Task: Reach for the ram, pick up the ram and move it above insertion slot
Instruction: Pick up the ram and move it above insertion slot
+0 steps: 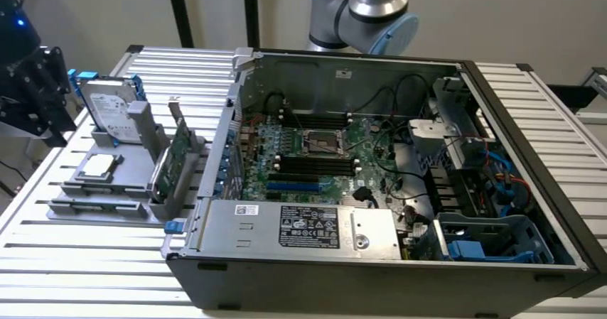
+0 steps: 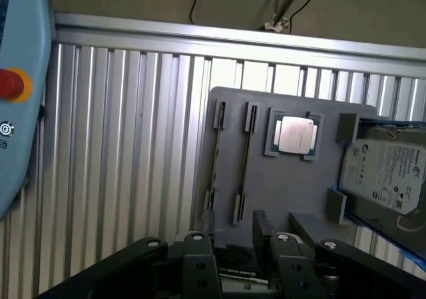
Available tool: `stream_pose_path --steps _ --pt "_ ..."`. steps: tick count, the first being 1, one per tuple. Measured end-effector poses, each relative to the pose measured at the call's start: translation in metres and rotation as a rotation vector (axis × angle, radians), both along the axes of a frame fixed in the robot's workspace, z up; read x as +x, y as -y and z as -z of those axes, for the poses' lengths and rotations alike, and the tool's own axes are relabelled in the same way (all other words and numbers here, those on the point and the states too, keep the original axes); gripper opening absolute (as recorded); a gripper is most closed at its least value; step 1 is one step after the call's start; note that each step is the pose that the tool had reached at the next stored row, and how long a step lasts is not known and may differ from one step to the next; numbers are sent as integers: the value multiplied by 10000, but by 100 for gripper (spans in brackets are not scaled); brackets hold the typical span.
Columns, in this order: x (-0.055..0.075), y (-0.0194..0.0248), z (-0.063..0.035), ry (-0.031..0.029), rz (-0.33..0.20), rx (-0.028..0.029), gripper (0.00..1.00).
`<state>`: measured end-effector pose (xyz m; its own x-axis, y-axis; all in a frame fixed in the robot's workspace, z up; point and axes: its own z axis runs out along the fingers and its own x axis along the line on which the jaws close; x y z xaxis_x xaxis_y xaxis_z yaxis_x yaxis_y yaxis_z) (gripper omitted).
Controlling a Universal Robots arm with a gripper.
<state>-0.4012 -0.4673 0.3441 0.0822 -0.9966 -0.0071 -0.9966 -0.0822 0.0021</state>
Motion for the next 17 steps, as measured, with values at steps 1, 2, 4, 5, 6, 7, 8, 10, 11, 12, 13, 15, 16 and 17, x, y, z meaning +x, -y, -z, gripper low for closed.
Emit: stream_pose_path --steps 1,2,4,5,6,7,8,10,11,12,13,15,16,17 --pt "0 0 18 0 22 0 36" --pt "0 0 37 0 43 0 36" --pt "0 0 73 1 77 0 36" --pt "0 0 91 1 93 1 36" --pt "0 0 110 1 111 1 36" --pt "0 0 127 0 131 0 36" --pt "0 0 146 0 152 0 36" --pt "0 0 182 1 192 1 36" --pt "0 0 201 1 213 0 36" --pt "0 0 219 1 230 1 36" --pt "0 0 237 1 243 0 36" --pt "0 0 273 0 266 0 36" --pt "0 0 291 1 276 0 36" --pt "0 0 309 1 287 1 36"
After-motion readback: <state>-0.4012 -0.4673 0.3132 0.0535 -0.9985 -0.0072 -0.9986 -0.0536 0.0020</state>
